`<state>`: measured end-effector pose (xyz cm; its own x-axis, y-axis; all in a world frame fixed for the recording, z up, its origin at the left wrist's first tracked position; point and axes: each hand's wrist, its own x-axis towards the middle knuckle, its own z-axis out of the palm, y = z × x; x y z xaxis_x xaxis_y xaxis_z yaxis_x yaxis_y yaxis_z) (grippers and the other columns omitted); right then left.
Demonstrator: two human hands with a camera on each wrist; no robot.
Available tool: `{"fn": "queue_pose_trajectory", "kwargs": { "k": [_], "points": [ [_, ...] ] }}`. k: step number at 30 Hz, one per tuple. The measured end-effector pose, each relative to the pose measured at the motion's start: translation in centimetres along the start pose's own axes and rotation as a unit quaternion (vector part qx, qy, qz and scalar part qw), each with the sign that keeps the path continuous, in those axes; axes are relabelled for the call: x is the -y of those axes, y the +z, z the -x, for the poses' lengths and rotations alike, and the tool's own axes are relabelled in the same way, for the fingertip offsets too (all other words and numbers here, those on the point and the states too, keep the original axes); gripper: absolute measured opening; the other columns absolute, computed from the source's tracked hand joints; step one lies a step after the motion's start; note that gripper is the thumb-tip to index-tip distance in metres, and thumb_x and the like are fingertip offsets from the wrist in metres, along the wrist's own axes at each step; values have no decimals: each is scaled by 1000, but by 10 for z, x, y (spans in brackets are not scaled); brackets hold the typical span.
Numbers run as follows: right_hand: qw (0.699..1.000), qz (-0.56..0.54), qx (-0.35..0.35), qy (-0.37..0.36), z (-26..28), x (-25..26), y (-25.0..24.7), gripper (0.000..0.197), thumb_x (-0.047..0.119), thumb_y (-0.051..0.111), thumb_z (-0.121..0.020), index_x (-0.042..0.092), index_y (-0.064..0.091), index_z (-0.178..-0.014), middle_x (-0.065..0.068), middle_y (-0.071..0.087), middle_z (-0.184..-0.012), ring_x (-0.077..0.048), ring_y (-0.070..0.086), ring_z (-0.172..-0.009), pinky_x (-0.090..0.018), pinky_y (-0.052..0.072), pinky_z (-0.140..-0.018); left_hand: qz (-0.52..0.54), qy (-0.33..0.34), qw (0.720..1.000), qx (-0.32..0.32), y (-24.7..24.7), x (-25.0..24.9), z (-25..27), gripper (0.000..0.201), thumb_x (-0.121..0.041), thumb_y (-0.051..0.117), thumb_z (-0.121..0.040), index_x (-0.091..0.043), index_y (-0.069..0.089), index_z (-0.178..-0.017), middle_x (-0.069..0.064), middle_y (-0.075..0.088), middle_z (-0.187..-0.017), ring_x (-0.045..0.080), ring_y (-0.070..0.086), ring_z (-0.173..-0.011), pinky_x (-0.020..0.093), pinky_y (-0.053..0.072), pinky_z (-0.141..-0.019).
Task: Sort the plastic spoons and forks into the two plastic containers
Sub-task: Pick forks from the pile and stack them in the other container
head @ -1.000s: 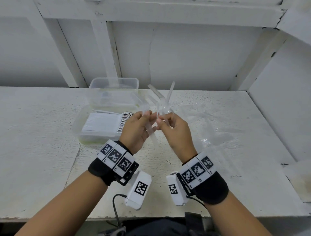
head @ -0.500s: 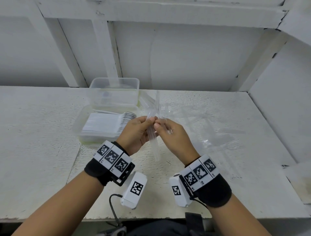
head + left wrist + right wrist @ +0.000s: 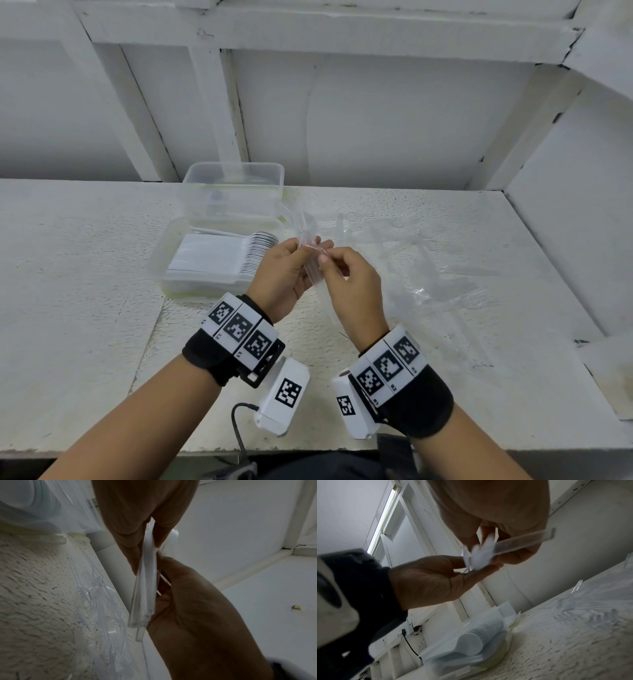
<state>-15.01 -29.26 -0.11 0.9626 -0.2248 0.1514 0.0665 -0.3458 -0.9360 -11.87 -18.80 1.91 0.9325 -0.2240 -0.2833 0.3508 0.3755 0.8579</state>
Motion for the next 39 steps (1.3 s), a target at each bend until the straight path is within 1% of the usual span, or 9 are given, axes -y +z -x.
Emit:
{"fn": "queue_pose_trajectory", "kwargs": {
  "k": [7, 10, 15, 17, 20, 26, 31, 35, 39],
  "points": [
    [999, 27, 15, -21, -1, 4, -4, 18, 16, 53, -93, 17, 69, -102, 2, 58, -95, 1, 53, -79, -2, 39, -70, -11, 8, 1000, 19, -5, -3, 2, 16, 0, 47, -93, 1, 63, -90, 6, 69, -84, 14, 70, -72, 25, 57, -65],
    [1000, -16, 0, -9, -3, 5, -8, 16, 12, 50, -94, 19, 64, -99, 8, 62, -88, 3, 55, -74, -6, 42, -68, 11, 17, 1000, -1, -9, -2, 1, 15, -11, 47, -95, -1, 58, -94, 12, 69, -92, 18, 68, -85, 32, 58, -78],
    [999, -41, 11, -6, -11, 5, -19, 18, 14, 54, -94, 18, 65, -107, 12, 63, -96, 3, 57, -89, -3, 42, -77, 16, 11, 1000, 4, -13, -5, 1, 15, -11, 47, -95, -2, 58, -98, 12, 70, -95, 17, 70, -86, 32, 58, -78],
    [998, -61, 14, 0, -12, 6, -18, 20, 15, 56, -92, 20, 61, -111, 10, 63, -89, 0, 58, -86, -10, 46, -79, 16, 7, 1000, 14, -12, -5, 1, 15, -12, 46, -95, -2, 58, -97, 14, 69, -99, 18, 70, -89, 32, 58, -79],
    [994, -111, 3, 10, -11, 8, -10, 10, 14, 61, -89, 23, 58, -93, 4, 66, -85, -7, 63, -82, -19, 50, -73, 27, 2, 999, 33, -9, -4, 2, 17, -11, 45, -96, -1, 59, -97, 13, 69, -97, 17, 69, -86, 32, 58, -77],
    [992, -129, -10, 11, -7, 6, 0, 14, 11, 62, -89, 22, 64, -80, 7, 66, -83, 2, 61, -77, -12, 48, -71, 45, 15, 997, 63, -5, -2, 6, 22, -10, 41, -97, -5, 62, -94, 6, 72, -89, 16, 70, -80, 25, 57, -66],
    [998, -63, -13, -20, -6, 2, 2, 10, 13, 59, -90, 16, 69, -91, -2, 68, -93, -8, 61, -86, -11, 46, -75, 35, 12, 998, 60, -7, 0, 5, 20, -14, 44, -96, -8, 63, -96, 6, 70, -97, 17, 69, -85, 26, 57, -75],
    [998, 27, -27, -48, -5, 0, 4, 14, 19, 57, -92, 16, 70, -94, 3, 66, -91, -14, 59, -91, -29, 49, -78, 18, 9, 998, 54, -6, 2, 3, 18, -15, 46, -96, -9, 63, -98, 4, 70, -94, 13, 69, -81, 24, 57, -70],
    [997, 39, 23, -67, 0, 5, 2, 24, 21, 53, -94, 18, 66, -114, 4, 55, -93, 0, 54, -86, -18, 47, -76, 20, 18, 999, 38, -8, 4, 1, 13, -20, 49, -93, -10, 58, -97, -3, 68, -104, 10, 68, -82, 24, 56, -69]
  ]
}}
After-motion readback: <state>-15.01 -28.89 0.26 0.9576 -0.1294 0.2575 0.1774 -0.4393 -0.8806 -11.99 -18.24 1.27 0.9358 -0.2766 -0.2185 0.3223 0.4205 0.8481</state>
